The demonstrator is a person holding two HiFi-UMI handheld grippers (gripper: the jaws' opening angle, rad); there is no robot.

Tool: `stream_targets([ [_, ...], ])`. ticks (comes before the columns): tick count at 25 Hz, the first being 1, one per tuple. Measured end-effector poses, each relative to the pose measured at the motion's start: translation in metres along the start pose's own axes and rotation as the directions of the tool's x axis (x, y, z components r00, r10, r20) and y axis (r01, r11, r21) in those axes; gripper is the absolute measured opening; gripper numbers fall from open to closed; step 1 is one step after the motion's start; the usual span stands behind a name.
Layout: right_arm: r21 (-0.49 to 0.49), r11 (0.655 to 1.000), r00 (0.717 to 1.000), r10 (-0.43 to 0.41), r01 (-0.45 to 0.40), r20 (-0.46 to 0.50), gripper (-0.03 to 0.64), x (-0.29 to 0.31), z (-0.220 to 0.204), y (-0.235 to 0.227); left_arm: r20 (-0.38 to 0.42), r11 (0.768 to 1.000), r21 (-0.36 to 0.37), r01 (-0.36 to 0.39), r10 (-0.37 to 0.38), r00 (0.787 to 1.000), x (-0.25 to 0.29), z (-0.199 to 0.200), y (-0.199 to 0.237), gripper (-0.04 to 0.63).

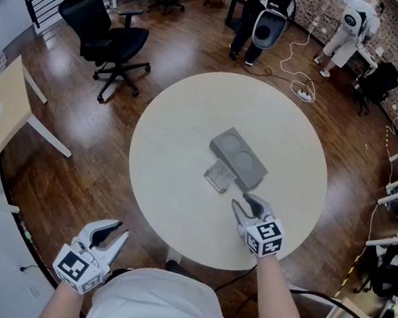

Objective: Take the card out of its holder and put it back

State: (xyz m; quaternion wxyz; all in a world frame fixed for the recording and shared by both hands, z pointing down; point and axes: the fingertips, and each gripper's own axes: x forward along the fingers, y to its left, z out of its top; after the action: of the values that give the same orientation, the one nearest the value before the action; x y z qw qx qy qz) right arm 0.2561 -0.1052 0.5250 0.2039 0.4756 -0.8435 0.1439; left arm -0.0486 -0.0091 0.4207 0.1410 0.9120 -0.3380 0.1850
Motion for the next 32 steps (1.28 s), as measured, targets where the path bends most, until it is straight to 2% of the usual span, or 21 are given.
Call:
stream_targets([
  [7, -0.018, 0.999, 0.998, 0.049, -0.050, -0.035, 0.155, 0.056, -0.001, -0.042, -0.003, 0.998, -0.043, -0.054, 0.054, 0.999, 0.012, 0.008, 0.006, 0.095],
  [16, 0.003, 0.990, 0.987, 0.138, -0.138, -0.087, 0.148, 0.107, -0.009, -0.047, -0.043, 0.990, -0.089, -0.111, 0.108, 0.993, 0.015, 0.007, 0.015, 0.095],
  [23, 0.015, 0.986, 0.983, 0.164, -0.163, -0.079, 0.039, 0.117, -0.006, -0.044, -0.059, 0.988, -0.100, -0.116, 0.110, 0.992, 0.024, 0.008, 0.020, 0.095],
  [32, 0.017, 0.982, 0.981, 0.187, -0.187, -0.053, 0.021, 0.112, 0.000, -0.038, -0.073, 0.990, -0.091, -0.110, 0.103, 0.992, 0.026, 0.006, 0.020, 0.095],
])
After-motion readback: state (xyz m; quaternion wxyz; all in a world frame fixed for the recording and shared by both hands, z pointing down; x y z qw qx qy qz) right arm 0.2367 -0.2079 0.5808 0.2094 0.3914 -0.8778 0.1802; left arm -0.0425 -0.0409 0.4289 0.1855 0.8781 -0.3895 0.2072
